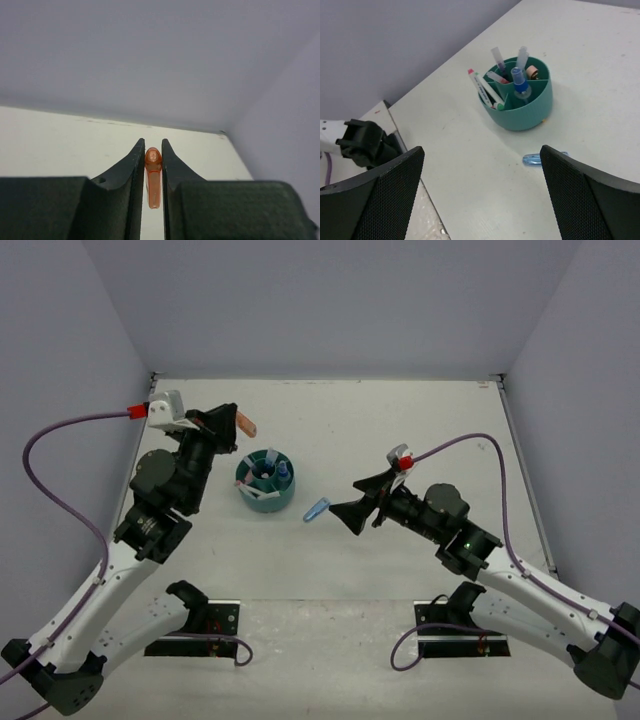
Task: Sort the stationery into containers
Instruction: Place the stationery in the storage box.
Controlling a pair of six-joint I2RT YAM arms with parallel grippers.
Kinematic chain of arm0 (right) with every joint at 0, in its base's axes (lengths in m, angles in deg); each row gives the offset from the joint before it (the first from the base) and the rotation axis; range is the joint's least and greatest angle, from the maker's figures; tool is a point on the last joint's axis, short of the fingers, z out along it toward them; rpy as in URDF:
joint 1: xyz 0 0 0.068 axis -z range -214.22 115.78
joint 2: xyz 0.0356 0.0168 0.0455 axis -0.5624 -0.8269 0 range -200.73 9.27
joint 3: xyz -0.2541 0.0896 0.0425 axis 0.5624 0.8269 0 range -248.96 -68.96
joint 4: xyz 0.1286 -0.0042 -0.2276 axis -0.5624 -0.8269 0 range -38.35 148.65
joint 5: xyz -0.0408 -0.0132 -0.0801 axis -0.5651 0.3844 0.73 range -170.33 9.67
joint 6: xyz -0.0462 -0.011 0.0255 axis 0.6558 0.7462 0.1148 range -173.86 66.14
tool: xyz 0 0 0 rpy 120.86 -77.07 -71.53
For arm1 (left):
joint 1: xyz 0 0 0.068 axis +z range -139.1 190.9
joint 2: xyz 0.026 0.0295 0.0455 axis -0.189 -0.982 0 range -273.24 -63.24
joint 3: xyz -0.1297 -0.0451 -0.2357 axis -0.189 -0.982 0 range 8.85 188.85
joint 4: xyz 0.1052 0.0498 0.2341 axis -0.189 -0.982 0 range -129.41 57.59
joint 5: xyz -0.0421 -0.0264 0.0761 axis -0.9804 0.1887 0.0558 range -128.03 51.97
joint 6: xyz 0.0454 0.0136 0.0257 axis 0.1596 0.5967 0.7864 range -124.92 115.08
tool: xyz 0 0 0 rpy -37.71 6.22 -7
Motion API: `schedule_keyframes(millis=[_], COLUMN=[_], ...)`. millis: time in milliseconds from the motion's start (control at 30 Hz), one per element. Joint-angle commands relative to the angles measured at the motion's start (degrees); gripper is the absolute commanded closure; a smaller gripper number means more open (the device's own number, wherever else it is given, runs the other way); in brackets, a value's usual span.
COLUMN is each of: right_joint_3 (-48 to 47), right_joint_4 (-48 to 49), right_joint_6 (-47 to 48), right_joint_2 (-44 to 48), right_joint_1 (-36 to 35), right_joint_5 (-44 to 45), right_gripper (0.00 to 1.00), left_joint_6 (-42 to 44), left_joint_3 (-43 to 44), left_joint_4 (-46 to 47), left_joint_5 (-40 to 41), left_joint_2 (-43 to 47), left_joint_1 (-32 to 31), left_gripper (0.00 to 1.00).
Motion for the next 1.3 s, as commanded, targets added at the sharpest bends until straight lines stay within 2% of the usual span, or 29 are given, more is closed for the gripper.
schedule_keyframes(millis=[0,133,200,267,433,567,733,1067,1100,1200,1267], right_joint_3=[2.74,3.44,4.11,4.81,3.64,4.18,3.99,4.75,4.95,5.47,5.47], right_joint_4=[-1.98,-4.03,-3.95,-3.05,-4.56,-4.48,-4.82,-3.89,-3.60,-3.16,-3.08], right_joint_6=[2.71,4.94,5.37,5.37,5.98,5.96,6.16,5.55,5.54,4.91,3.97], right_joint_2=[5.48,7.65,8.94,9.49,10.42,11.87,11.84,12.42,12.61,12.25,11.24], right_joint_1=[-0.15,-0.15,-0.09,-0.06,-0.06,-0.08,-0.06,-0.11,-0.07,-0.15,-0.08], right_joint_5=[9.34,7.54,6.70,6.13,2.70,2.25,1.82,3.28,3.48,4.66,6.95], right_gripper=[0.01,0.01,0.01,0.01,0.01,0.01,0.01,0.01,0.01,0.01,0.01], left_joint_6=[8.83,7.29,5.09,1.97,-0.83,-2.90,-3.71,-4.08,-4.10,-4.78,-5.52], left_joint_3=[-5.35,-11.86,-14.16,-16.57,-23.93,-26.23,-28.12,-31.58,-31.88,-32.49,-32.71], left_joint_4=[6.84,17.54,19.31,22.34,29.94,32.93,34.26,33.87,33.92,34.18,33.65], left_joint_5=[18.44,6.28,-3.27,-7.21,-10.31,-13.69,-16.71,-16.59,-16.83,-18.85,-18.96], left_joint_2=[-2.10,-4.55,-6.96,-8.39,-12.02,-14.14,-16.19,-16.12,-16.07,-15.80,-14.96], left_joint_1=[5.63,18.49,22.30,24.90,25.15,25.06,25.15,25.15,25.15,25.15,25.15], left_gripper=[1.00,1.00,1.00,1.00,1.00,1.00,1.00,0.99,0.97,0.67,0.55])
